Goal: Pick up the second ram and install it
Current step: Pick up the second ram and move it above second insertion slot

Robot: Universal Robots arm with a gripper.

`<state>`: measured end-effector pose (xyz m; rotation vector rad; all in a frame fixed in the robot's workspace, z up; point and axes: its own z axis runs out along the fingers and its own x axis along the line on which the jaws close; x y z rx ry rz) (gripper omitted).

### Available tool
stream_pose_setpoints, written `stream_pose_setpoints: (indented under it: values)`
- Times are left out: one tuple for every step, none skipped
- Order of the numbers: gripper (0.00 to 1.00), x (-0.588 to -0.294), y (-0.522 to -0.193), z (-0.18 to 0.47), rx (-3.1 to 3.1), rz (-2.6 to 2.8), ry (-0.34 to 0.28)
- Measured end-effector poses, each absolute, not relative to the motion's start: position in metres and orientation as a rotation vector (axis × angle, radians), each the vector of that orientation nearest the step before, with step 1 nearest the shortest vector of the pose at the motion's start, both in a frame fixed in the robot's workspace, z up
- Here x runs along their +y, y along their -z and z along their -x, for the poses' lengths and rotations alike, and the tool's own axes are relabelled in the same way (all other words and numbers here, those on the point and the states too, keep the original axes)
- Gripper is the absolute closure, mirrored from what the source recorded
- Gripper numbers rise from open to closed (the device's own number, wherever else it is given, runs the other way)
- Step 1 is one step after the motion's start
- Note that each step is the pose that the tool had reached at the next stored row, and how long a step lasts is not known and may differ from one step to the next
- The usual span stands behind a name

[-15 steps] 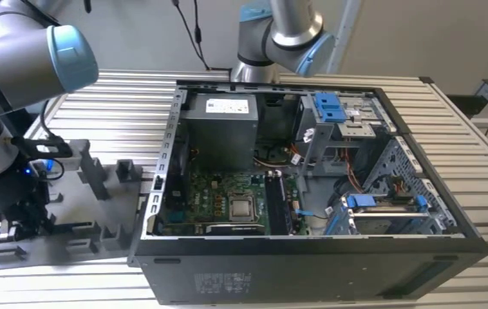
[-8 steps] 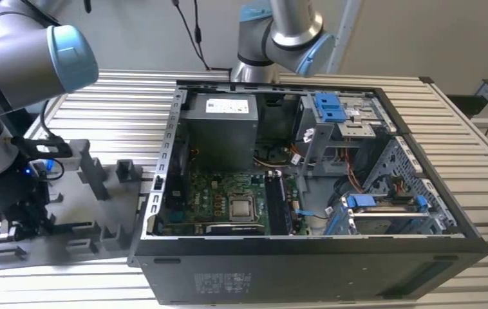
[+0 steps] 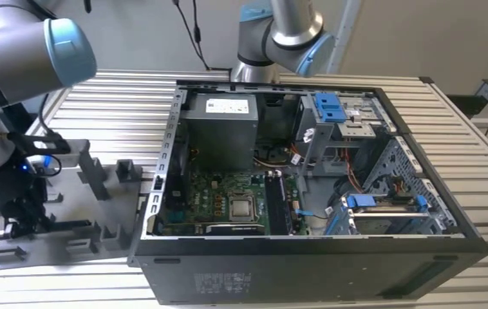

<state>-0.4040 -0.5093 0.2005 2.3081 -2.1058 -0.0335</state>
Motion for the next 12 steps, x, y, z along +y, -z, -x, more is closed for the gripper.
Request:
stream_pose_setpoints:
  values:
    - [0.85,-0.509,-0.202,0.404,-2.108,-2.306,0.034]
    - [0.85,-0.509,-0.204,0.404,-2.111,-2.304,0.034]
    - [0.85,-0.509,-0.205,0.404,-2.113,-2.301,0.034]
    - [0.85,-0.509,-0.207,0.404,-2.115,-2.300,0.034]
    - [0.85,-0.509,-0.208,0.404,-2.116,-2.299,0.034]
    - [0.85,-0.509,-0.210,0.404,-2.117,-2.298,0.034]
    - [0.85,-0.509,-0.211,0.404,-2.119,-2.296,0.034]
    - [0.85,-0.509,-0.212,0.404,-2.122,-2.294,0.034]
    - [0.85,-0.509,-0.214,0.404,-2.126,-2.290,0.034]
    - [0.85,-0.509,-0.215,0.404,-2.132,-2.285,0.034]
    - [0.85,-0.509,-0.216,0.404,-2.138,-2.279,0.034]
    - [0.85,-0.509,-0.218,0.404,-2.145,-2.272,0.034]
